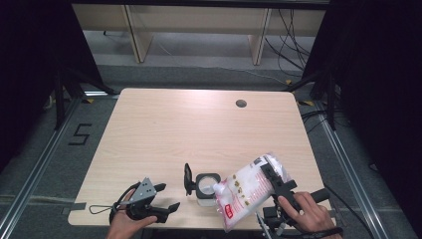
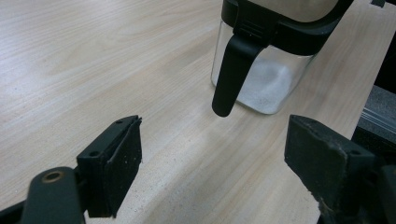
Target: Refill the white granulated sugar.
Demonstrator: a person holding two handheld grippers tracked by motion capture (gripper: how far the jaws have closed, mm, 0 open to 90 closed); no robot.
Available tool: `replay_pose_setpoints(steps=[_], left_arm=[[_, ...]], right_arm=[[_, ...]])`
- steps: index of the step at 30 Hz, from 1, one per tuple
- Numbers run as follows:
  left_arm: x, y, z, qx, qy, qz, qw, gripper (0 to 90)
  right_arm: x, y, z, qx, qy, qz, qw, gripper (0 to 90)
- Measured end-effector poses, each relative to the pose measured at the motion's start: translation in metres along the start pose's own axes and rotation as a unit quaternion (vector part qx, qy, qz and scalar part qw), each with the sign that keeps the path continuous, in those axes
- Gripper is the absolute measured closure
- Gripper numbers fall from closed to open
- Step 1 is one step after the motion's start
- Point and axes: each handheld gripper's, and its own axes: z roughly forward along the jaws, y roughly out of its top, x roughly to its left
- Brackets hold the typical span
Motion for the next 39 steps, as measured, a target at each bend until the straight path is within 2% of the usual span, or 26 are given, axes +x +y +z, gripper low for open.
replay_pose_setpoints(steps=[1, 3, 4, 5, 6, 8, 10, 11, 12, 13, 15, 16, 18, 19, 20, 23, 24, 25, 26, 27, 29, 31, 32, 34, 35, 39], left_arm=[[-0.0009, 0.0000, 0.0000, 0.001, 0.001, -0.007, 1.0000, 18.5], [-0.0001, 0.0001, 0.0000, 0.002, 0.002, 0.002, 1.0000, 18.5], [-0.0012, -0.0008, 0.0007, 0.000, 0.000, -0.011, 0.9999, 18.5], [-0.0012, -0.0003, 0.0005, 0.001, 0.001, -0.011, 0.9999, 18.5], [-0.0001, 0.0002, 0.0005, 0.001, 0.002, 0.000, 1.0000, 18.5], [-0.0013, -0.0008, 0.0010, 0.000, 0.001, -0.011, 0.9999, 18.4], [-0.0016, -0.0003, 0.0004, 0.002, 0.003, -0.013, 0.9999, 18.5], [-0.0015, -0.0003, 0.0004, 0.001, 0.004, -0.013, 0.9999, 18.5], [-0.0016, -0.0007, 0.0008, -0.003, 0.002, -0.012, 0.9999, 18.5], [0.0001, 0.0002, 0.0000, 0.002, 0.002, 0.004, 1.0000, 18.5], [0.0002, 0.0000, 0.0001, 0.000, 0.000, 0.002, 1.0000, 18.4], [-0.0007, -0.0003, -0.0001, 0.000, 0.001, -0.005, 1.0000, 18.5], [0.0000, 0.0003, -0.0003, 0.001, 0.001, 0.003, 1.0000, 18.5], [0.0001, 0.0003, -0.0002, 0.001, 0.001, 0.002, 1.0000, 18.5], [-0.0007, -0.0002, -0.0001, 0.000, 0.001, -0.006, 1.0000, 18.5], [0.0000, 0.0003, -0.0004, 0.002, 0.001, 0.004, 1.0000, 18.4], [0.0000, 0.0003, -0.0003, 0.002, 0.001, 0.004, 1.0000, 18.4], [0.0001, 0.0003, -0.0002, 0.002, 0.001, 0.003, 1.0000, 18.5], [0.0000, 0.0004, -0.0001, 0.001, 0.001, 0.003, 1.0000, 18.5], [0.0001, 0.0004, -0.0002, 0.002, 0.001, 0.004, 1.0000, 18.5], [0.0000, 0.0003, -0.0001, 0.002, 0.001, 0.003, 1.0000, 18.5], [0.0000, 0.0004, -0.0002, 0.002, 0.001, 0.003, 1.0000, 18.5], [0.0000, 0.0004, -0.0002, 0.002, 0.001, 0.004, 1.0000, 18.5], [0.0001, 0.0004, -0.0003, 0.002, 0.002, 0.004, 1.0000, 18.5], [0.0001, 0.0004, -0.0003, 0.002, 0.002, 0.004, 1.0000, 18.5], [0.0000, 0.0004, -0.0001, 0.002, 0.002, 0.004, 1.0000, 18.4]], right_arm=[[-0.0008, -0.0002, 0.0009, -0.004, -0.002, -0.003, 1.0000, 41.2], [-0.0003, -0.0008, 0.0007, 0.001, 0.004, 0.002, 1.0000, 41.3], [-0.0016, -0.0014, 0.0011, -0.003, 0.000, -0.009, 1.0000, 41.3], [0.0006, -0.0020, -0.0001, 0.008, 0.006, 0.003, 0.9999, 41.3], [0.0014, -0.0023, 0.0007, 0.006, 0.007, 0.005, 0.9999, 41.3], [-0.0007, -0.0018, 0.0010, 0.001, 0.006, -0.011, 0.9999, 41.2], [-0.0002, -0.0013, 0.0013, -0.002, 0.008, -0.008, 0.9999, 41.3], [0.0011, -0.0014, 0.0019, -0.007, 0.000, -0.006, 1.0000, 41.3], [0.0013, -0.0011, 0.0020, -0.007, 0.001, -0.007, 1.0000, 41.3], [0.0018, -0.0008, 0.0020, -0.006, 0.002, -0.007, 1.0000, 41.3], [0.0036, -0.0005, 0.0025, -0.001, 0.014, 0.000, 0.9999, 41.3], [0.0048, -0.0006, 0.0031, -0.004, 0.012, 0.002, 0.9999, 41.3], [0.0029, -0.0013, 0.0044, -0.016, 0.003, -0.010, 0.9998, 41.3], [0.0060, -0.0018, 0.0022, 0.002, 0.015, 0.011, 0.9998, 41.4], [0.0050, -0.0020, 0.0025, 0.002, 0.016, 0.004, 0.9999, 41.4], [0.0045, -0.0028, 0.0046, -0.012, 0.011, -0.005, 0.9999, 41.4], [0.0049, -0.0030, 0.0049, -0.014, 0.010, -0.003, 0.9999, 41.4], [0.0065, -0.0016, 0.0030, -0.001, 0.016, 0.014, 0.9998, 41.4], [0.0049, -0.0024, 0.0043, -0.010, 0.012, -0.001, 0.9999, 41.4], [0.0040, -0.0022, 0.0034, -0.005, 0.013, -0.007, 0.9999, 41.4], [0.0064, -0.0017, 0.0026, -0.002, 0.012, 0.008, 0.9999, 41.4], [0.0028, -0.0012, 0.0043, -0.016, 0.002, -0.013, 0.9998, 41.4], [0.0028, -0.0011, 0.0041, -0.015, 0.002, -0.013, 0.9998, 41.4], [0.0044, -0.0003, 0.0021, 0.002, 0.019, 0.000, 0.9998, 41.4], [0.0036, -0.0001, 0.0032, -0.009, 0.003, -0.007, 0.9999, 41.4], [0.0019, 0.0032, 0.0011, 0.002, 0.008, -0.013, 0.9999, 41.5]])
